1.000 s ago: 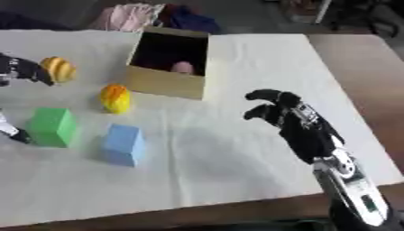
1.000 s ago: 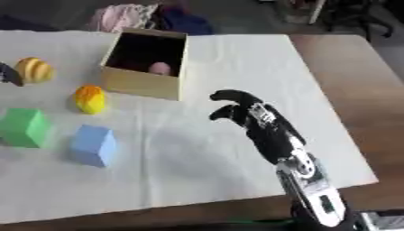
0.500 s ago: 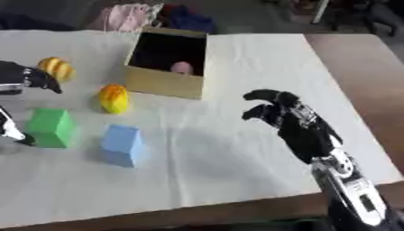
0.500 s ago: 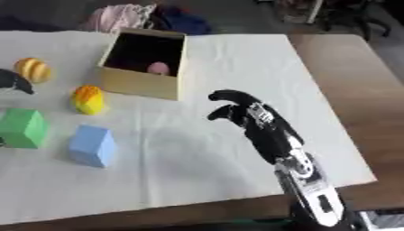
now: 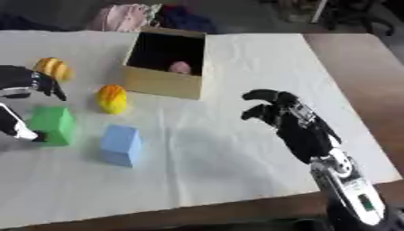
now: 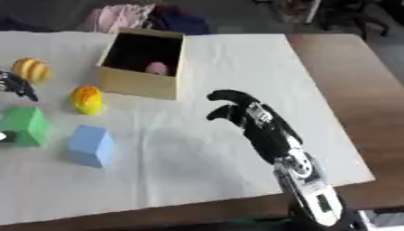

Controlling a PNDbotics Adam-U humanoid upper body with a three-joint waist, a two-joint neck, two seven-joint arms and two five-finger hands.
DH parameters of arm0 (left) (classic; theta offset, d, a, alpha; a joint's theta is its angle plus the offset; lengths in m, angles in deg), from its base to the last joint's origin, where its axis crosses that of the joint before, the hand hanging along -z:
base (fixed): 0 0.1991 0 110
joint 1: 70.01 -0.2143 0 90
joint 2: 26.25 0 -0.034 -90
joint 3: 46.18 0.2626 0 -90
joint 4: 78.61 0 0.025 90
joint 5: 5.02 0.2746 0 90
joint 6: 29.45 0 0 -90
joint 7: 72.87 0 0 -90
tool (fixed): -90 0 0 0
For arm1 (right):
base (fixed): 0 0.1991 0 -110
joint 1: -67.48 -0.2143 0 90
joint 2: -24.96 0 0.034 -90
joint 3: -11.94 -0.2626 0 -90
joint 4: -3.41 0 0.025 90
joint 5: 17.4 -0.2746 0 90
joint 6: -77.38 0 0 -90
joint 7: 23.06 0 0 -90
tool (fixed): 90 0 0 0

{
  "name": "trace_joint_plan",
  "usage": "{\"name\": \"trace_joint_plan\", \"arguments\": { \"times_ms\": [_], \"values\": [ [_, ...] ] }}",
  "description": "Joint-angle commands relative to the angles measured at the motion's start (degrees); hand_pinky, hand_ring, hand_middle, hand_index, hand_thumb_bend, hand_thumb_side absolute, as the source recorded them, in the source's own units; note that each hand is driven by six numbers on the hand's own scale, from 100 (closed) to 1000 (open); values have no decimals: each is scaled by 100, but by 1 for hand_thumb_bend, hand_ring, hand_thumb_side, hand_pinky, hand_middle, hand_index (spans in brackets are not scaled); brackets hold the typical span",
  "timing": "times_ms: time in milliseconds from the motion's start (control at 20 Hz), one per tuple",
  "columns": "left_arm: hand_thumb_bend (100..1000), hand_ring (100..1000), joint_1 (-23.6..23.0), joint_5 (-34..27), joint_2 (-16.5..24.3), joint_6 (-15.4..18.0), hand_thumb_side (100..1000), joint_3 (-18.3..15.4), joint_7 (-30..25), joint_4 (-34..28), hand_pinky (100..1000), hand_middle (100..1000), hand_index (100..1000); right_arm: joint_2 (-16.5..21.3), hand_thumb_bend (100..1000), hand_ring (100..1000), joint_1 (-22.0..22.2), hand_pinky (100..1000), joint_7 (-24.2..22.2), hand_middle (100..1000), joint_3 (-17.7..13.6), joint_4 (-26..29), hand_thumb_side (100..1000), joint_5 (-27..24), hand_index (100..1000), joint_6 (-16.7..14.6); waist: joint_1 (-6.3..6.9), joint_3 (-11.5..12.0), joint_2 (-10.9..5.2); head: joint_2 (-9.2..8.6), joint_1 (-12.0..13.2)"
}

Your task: Pick up objects on the table and place them in the box.

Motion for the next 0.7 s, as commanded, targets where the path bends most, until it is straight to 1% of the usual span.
{"name": "trace_joint_plan", "arguments": {
  "times_ms": [50,100,300,500,700],
  "values": [
    [487,626,127,3,110,1007,356,-15,-1119,0,769,612,746,18,100,674,-49,821,3,801,-8,59,933,-14,826,9,67,-13,-107,28,-11],
    [447,602,129,-30,119,1006,347,-27,-1164,-1,757,584,724,17,100,674,-50,821,3,801,-8,58,933,-13,824,9,68,-14,-105,28,-14],
    [387,568,158,-276,213,951,332,-121,-1315,-126,740,546,693,21,100,674,-54,821,1,802,-9,57,933,-8,824,10,72,-16,-103,28,-24],
    [374,570,271,-634,367,831,328,-255,-1360,-411,744,546,693,26,100,674,-55,821,-1,802,-8,54,933,-3,825,10,76,-18,-109,28,-33],
    [390,570,589,-877,405,654,327,-378,-1352,-542,747,549,694,24,100,674,-52,821,-12,802,4,49,934,-2,825,12,73,-29,-125,28,-37]
  ]
}}
